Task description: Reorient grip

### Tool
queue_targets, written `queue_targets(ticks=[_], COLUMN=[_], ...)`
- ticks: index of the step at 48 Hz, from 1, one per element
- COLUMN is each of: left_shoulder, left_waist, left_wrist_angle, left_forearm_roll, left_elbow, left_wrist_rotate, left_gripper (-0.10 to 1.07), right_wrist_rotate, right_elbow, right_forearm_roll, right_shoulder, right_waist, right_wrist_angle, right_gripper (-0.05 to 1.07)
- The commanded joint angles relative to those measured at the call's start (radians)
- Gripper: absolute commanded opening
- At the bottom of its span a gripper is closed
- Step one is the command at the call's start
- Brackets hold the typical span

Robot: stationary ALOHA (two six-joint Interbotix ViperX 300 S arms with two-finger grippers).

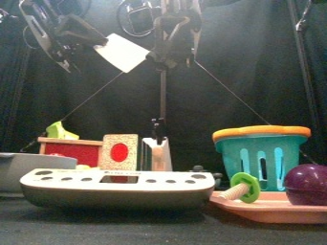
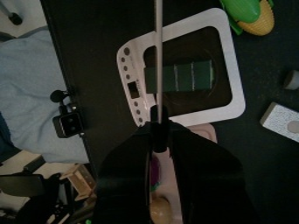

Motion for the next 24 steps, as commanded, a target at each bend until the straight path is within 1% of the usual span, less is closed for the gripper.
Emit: queue_targets(ticks=[1, 6, 10, 13, 18, 20, 24], left_shoulder=[0.000, 0.002, 0.000, 0.000, 0.000, -0.003, -0.003], left_waist=[-0.002, -0.002, -0.003, -0.002, -0.003, -0.003, -0.003], left_wrist_angle=[-0.012, -0.023, -0.026, -0.026, -0.026, -0.026, -0.026], left_forearm_roll=[0.000, 0.002, 0.002, 0.002, 0.002, 0.003, 0.000], left_elbow=[-0.023, -0.021, -0.021, -0.017, 0.003, 0.014, 0.037], left_wrist_rotate=[0.002, 0.003, 0.003, 0.003, 0.003, 0.003, 0.002], left_gripper=[0.67, 0.56, 0.46, 0.37, 0.27, 0.25, 0.25], right_wrist_rotate=[-0.003, -0.003, -0.003, -0.002, 0.003, 0.006, 0.014], right_elbow=[-0.026, -0.025, -0.023, -0.020, -0.006, 0.003, 0.023], right_forearm_roll=[0.003, 0.003, 0.002, 0.000, -0.008, -0.014, -0.026], right_shoulder=[-0.020, -0.018, -0.020, -0.020, -0.028, -0.035, -0.055], right_waist=[0.000, 0.000, 0.000, -0.002, 0.000, -0.002, 0.000], right_wrist_angle=[-0.003, -0.003, -0.003, -0.003, -0.005, -0.009, -0.023], right_gripper=[0.48, 0.48, 0.48, 0.48, 0.48, 0.48, 0.48])
